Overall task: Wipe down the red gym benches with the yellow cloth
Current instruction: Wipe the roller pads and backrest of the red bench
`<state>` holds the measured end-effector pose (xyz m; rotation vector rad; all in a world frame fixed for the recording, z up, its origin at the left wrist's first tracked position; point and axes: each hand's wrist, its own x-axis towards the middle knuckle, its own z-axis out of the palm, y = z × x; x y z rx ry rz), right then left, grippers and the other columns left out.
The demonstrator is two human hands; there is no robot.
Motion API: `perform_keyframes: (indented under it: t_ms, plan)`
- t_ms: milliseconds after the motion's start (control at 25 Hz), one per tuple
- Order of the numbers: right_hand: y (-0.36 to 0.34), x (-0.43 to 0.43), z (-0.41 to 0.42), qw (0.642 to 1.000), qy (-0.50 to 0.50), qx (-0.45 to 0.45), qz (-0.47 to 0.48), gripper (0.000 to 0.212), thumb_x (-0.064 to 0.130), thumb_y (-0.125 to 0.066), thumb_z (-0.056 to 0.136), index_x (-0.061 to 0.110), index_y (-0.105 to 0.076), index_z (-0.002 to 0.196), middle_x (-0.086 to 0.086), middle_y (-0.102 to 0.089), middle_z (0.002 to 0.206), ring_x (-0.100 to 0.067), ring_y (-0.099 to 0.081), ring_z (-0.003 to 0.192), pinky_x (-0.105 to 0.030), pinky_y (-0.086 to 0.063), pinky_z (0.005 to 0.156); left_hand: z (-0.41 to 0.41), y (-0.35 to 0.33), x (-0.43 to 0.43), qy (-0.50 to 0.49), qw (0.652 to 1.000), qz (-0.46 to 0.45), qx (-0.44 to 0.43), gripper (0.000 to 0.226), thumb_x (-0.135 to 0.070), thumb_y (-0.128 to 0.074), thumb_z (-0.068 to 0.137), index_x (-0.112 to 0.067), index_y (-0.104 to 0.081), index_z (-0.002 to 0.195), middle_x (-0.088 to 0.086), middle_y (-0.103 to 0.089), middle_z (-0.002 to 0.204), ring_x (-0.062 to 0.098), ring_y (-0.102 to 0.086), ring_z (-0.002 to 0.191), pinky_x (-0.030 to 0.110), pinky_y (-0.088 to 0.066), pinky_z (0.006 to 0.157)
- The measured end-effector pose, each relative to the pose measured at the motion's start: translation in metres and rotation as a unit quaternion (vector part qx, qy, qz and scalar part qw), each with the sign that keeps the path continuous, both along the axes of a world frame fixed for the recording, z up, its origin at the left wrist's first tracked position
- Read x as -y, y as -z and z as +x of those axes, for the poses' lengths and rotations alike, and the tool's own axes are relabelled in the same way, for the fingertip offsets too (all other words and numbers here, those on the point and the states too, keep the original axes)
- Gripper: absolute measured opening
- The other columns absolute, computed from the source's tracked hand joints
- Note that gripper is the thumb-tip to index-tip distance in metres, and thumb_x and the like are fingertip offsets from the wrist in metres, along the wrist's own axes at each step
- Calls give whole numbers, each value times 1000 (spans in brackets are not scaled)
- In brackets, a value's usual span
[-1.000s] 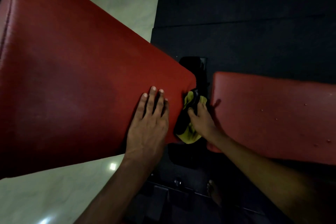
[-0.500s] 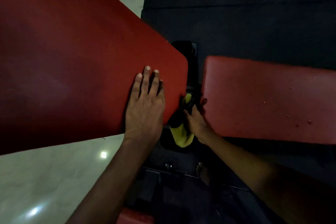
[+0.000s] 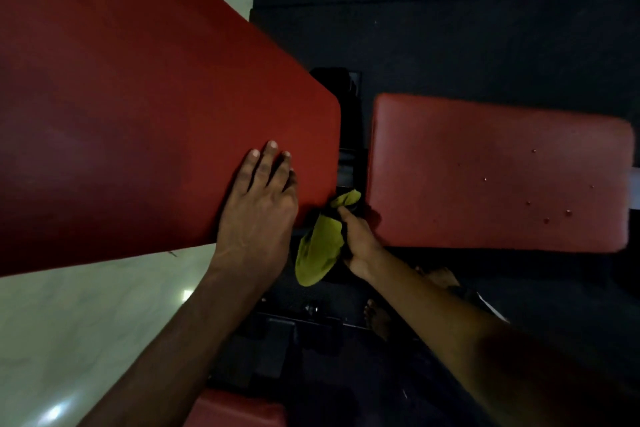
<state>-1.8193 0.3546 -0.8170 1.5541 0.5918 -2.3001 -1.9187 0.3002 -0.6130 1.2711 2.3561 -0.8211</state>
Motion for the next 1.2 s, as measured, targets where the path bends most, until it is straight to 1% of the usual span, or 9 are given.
perform_keyframes:
  t_ms: [160, 440, 560, 680, 760, 840, 920, 1000, 1200]
  plan:
    - [-25, 6, 9, 987, 104, 31, -118, 41, 42, -44, 104, 9, -65, 93, -11, -71, 80, -27, -65, 78, -35, -57, 60, -1, -2, -3, -12, 1000, 3, 14, 67, -25, -48, 98, -10, -20, 158, 9, -2, 169, 29, 12, 155, 44, 12, 123]
    - [-49, -3, 18, 983, 111, -70, -129, 33, 33, -49, 93, 6, -68, 95, -15, -73, 78, -28, -73, 66, -34, -60, 54, -16, -17, -3, -36, 995, 68, 55, 67, -10, -51, 96, -12, -24, 158, 4, -13, 168, 15, -5, 155, 29, 6, 124]
    - [-62, -30, 35, 984, 82, -92, -128, 57, 24, -35, 104, 6, -75, 68, -10, -69, 62, -20, -68, 51, -25, -54, 45, -18, -16, -3, -33, 995, 65, 63, 67, -12, -52, 97, -12, -24, 158, 3, -13, 168, 15, -6, 155, 30, 5, 125]
    - [-64, -67, 38, 986, 74, -133, -64, 31, 21, -43, 100, -1, -64, 103, -11, -71, 83, -22, -70, 66, -28, -58, 58, -15, -9, 5, -48, 992, 99, 56, 57, -19, -55, 98, -10, -40, 152, 6, -28, 164, 18, -18, 154, 32, -2, 125]
    - [-55, -94, 34, 990, 34, -134, 28, 32, 19, -50, 101, -1, -57, 125, -17, -71, 104, -30, -71, 85, -35, -60, 71, -12, -8, 5, -67, 989, 126, 41, 45, -22, -57, 99, -6, -57, 140, 9, -45, 155, 22, -33, 148, 36, -13, 124]
    - [-54, -121, 27, 985, -32, -122, 114, 37, 23, -62, 96, 3, -58, 128, -19, -70, 111, -31, -69, 93, -39, -57, 80, -10, -9, 0, -80, 985, 150, 27, 39, -23, -58, 97, -3, -65, 129, 12, -54, 147, 26, -42, 143, 41, -23, 122]
    - [-54, -146, 23, 949, -137, -132, 253, 37, 25, -72, 91, 5, -60, 120, -9, -71, 102, -24, -67, 92, -30, -54, 77, -10, -4, -11, -100, 978, 181, 39, 39, -23, -58, 97, -3, -64, 130, 13, -55, 145, 27, -44, 142, 43, -26, 121]
    - [-52, -172, 27, 867, -264, -123, 404, 32, 27, -72, 92, 14, -57, 116, 1, -66, 98, -19, -63, 91, -24, -46, 69, -5, 10, -26, -158, 959, 220, 79, 41, -22, -57, 99, -5, -60, 136, 13, -54, 147, 27, -44, 142, 40, -28, 121]
    - [-21, -226, 65, 666, -458, -82, 583, 46, 29, -65, 91, 21, -49, 133, -8, -60, 129, -35, -62, 110, -37, -49, 82, 35, 108, -46, -299, 902, 237, 201, 40, -19, -58, 97, -3, -60, 135, 19, -61, 135, 35, -56, 125, 39, -43, 108]
